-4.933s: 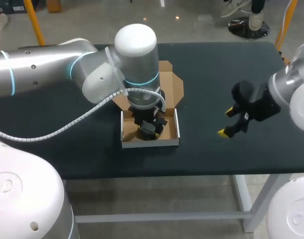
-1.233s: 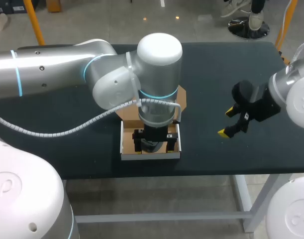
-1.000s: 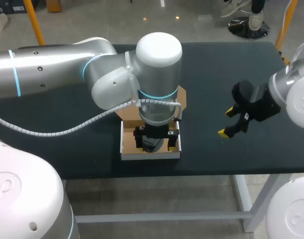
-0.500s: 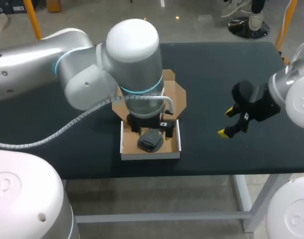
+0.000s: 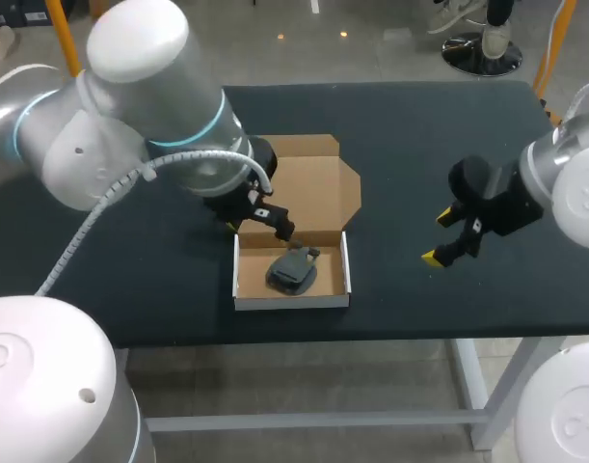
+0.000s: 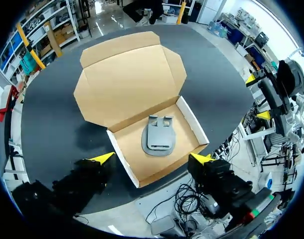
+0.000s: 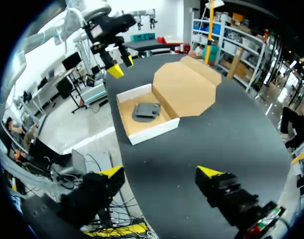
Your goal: Assemble the packaging by folding the flat box into shape, placing the metal phone stand inside, and closing the box properly
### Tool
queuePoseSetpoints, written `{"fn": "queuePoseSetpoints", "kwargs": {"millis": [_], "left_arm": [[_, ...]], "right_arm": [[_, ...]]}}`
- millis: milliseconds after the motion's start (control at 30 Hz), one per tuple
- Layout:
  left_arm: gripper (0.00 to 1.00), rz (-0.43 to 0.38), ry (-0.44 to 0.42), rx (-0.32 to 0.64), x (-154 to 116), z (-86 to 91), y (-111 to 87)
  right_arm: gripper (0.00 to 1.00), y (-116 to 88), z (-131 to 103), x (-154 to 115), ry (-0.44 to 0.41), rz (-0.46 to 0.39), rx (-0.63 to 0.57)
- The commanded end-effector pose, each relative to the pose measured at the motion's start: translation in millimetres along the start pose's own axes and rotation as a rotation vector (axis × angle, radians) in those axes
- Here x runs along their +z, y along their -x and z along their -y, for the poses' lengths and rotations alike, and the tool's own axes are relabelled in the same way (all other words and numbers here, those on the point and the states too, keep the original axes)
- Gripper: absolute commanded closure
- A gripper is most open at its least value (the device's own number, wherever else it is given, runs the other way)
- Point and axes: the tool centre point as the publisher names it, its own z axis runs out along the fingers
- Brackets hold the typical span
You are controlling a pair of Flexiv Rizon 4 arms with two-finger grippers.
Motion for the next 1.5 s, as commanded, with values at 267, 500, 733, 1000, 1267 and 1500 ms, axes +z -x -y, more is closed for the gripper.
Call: {"fn": "queuePoseSetpoints", "kwargs": {"millis": [267, 500, 733, 1000, 1267, 1500], "left_arm": [[0.0, -0.243, -0.046, 0.126, -14.0, 8.5, 44.8], [0.0, -0.238, -0.076, 0.187, -11.3, 23.5, 62.0], [0.0, -0.157, -0.077, 0.108, -8.7, 26.8, 65.6], [0.0, -0.181, -0.078, 0.128, -4.6, 21.6, 70.6], [0.0, -0.389, -0.095, 0.228, -3.1, 21.9, 94.5], [0.0, -0.564, -0.096, 0.269, 7.5, 28.2, 113.4]], "right_arm": [[0.0, 0.5, 0.8, -2.9, 0.005, -0.007, -0.001], [0.0, 0.5, 0.8, -2.9, 0.005, -0.007, -0.001], [0.0, 0.5, 0.8, -2.9, 0.005, -0.007, -0.001], [0.0, 0.5, 0.8, -2.9, 0.005, -0.007, -0.001], [0.0, 6.7, -13.3, -6.2, -0.004, -0.057, -0.028], [0.0, 12.1, -29.6, -9.2, -0.046, -0.136, -0.062]]}}
